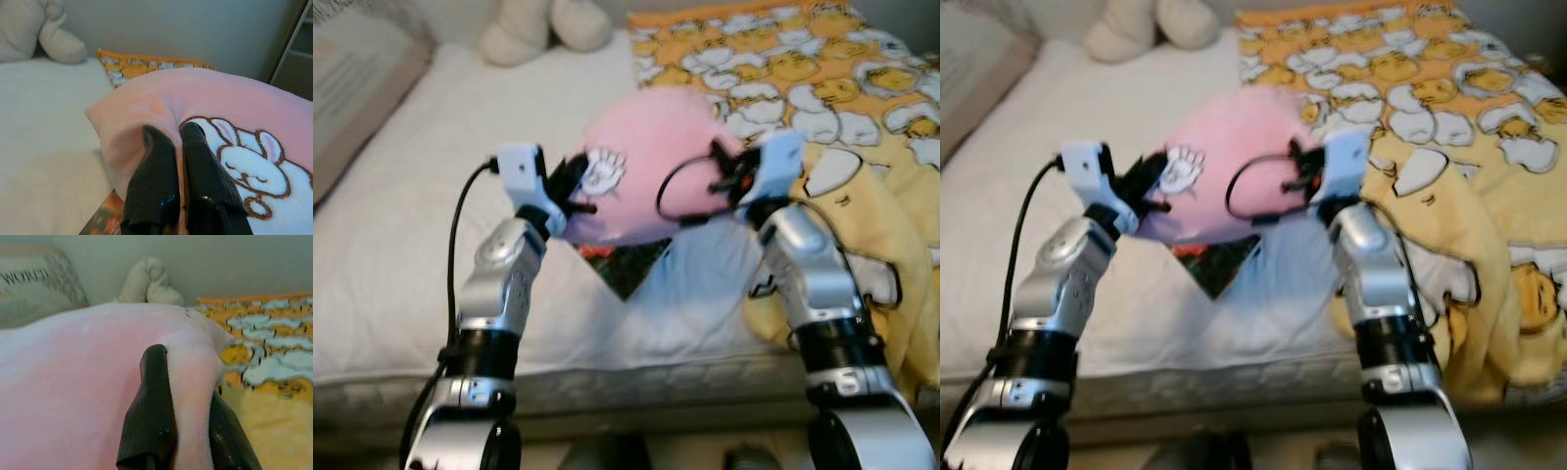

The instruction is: Clean up the room

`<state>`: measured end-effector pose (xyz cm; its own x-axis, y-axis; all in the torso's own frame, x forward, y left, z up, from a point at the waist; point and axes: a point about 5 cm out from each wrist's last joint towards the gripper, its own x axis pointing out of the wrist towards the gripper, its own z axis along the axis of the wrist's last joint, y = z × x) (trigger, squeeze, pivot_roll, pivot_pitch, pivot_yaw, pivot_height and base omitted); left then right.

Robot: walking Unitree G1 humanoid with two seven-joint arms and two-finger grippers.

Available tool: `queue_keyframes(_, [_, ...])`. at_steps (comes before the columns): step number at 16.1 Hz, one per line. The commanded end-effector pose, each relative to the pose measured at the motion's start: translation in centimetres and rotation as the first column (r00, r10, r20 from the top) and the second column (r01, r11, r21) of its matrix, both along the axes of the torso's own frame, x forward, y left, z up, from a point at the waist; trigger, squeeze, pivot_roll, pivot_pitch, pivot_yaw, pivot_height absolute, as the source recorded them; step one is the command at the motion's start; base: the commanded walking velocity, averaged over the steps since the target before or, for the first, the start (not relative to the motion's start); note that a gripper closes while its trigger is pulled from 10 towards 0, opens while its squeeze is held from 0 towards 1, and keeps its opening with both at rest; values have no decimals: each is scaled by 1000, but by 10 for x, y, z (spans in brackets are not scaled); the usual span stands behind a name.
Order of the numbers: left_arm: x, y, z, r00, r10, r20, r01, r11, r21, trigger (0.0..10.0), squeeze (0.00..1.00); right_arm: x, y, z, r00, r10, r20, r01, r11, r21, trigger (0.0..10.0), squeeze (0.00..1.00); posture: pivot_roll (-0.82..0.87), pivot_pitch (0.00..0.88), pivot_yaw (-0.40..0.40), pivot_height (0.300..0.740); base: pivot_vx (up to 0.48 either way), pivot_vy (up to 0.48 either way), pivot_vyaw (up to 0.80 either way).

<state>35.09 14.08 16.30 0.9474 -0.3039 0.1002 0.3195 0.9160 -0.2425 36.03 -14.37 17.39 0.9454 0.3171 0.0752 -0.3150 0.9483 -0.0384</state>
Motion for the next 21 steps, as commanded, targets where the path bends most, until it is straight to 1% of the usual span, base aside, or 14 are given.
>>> queue_keyframes(1, [-2,26,-5,990,140,-16,-140,990,-22,0,0,2,-20,7,998,-53,43,54,998,-40,0,0,-184,0,165,740,0,480,0])
queue_keyframes(2, [-5,25,-15,986,159,-56,-162,985,-50,0,0,3,-24,7,998,-36,43,39,997,-72,0,0,-189,0,147,740,0,480,0])
queue_keyframes(3, [-12,16,-25,986,152,-74,-156,986,-57,0,0,7,-31,9,1000,-12,25,15,993,-117,0,0,-187,0,114,740,0,480,0])
queue_keyframes(5, [-16,5,-30,985,154,-72,-159,985,-68,0,0,10,-36,10,1000,6,10,-4,988,-156,0,0,-185,0,56,740,0,480,0])
queue_keyframes(7, [-19,-8,-35,984,160,-77,-166,981,-95,0,0,15,-33,15,999,42,8,-39,979,-200,0,0,-180,0,18,740,0,480,203])
queue_keyframes(8, [-19,-12,-36,984,160,-78,-167,981,-99,0,0,18,-31,19,999,47,18,-42,975,-217,0,0,-177,0,14,740,0,480,725])
queue_keyframes(9, [-20,-15,-37,985,158,-76,-165,981,-101,0,0,21,-29,22,998,46,32,-38,978,-207,0,0,-171,0,13,740,0,480,600])
queue_keyframes(10, [-20,-16,-36,986,153,-66,-158,984,-87,0,0,23,-25,25,998,41,50,-31,982,-189,0,0,-160,0,25,740,0,480,569])
queue_keyframes(12, [-20,-15,-36,986,156,-64,-161,984,-81,0,0,24,-23,23,998,42,55,-31,982,-186,0,0,-157,0,33,740,0,480,563])
queue_keyframes(14, [-18,-15,-34,987,156,-43,-158,986,-48,0,0,27,-16,21,997,43,64,-31,983,-180,0,0,-149,0,59,740,0,480,537])
queue_keyframes(16, [-15,-15,-33,987,153,-42,-154,987,-38,0,0,28,-12,19,997,35,73,-22,984,-175,0,0,-149,0,68,740,0,480,500])
queue_keyframes(18, [-15,-11,-35,988,149,-46,-150,989,-21,0,0,25,-9,12,997,30,71,-17,985,-172,0,0,-151,0,77,740,0,448,0])
queue_keyframes(19, [-16,-9,-36,987,156,-46,-157,987,-16,0,0,24,-8,10,997,32,73,-19,985,-172,0,0,-152,0,78,740,0,0,0])
queue_keyframes(21, [-16,-8,-39,985,165,-49,-164,986,31,0,0,23,-9,8,997,29,76,-16,986,-167,0,0,-151,0,82,740,0,0,0])
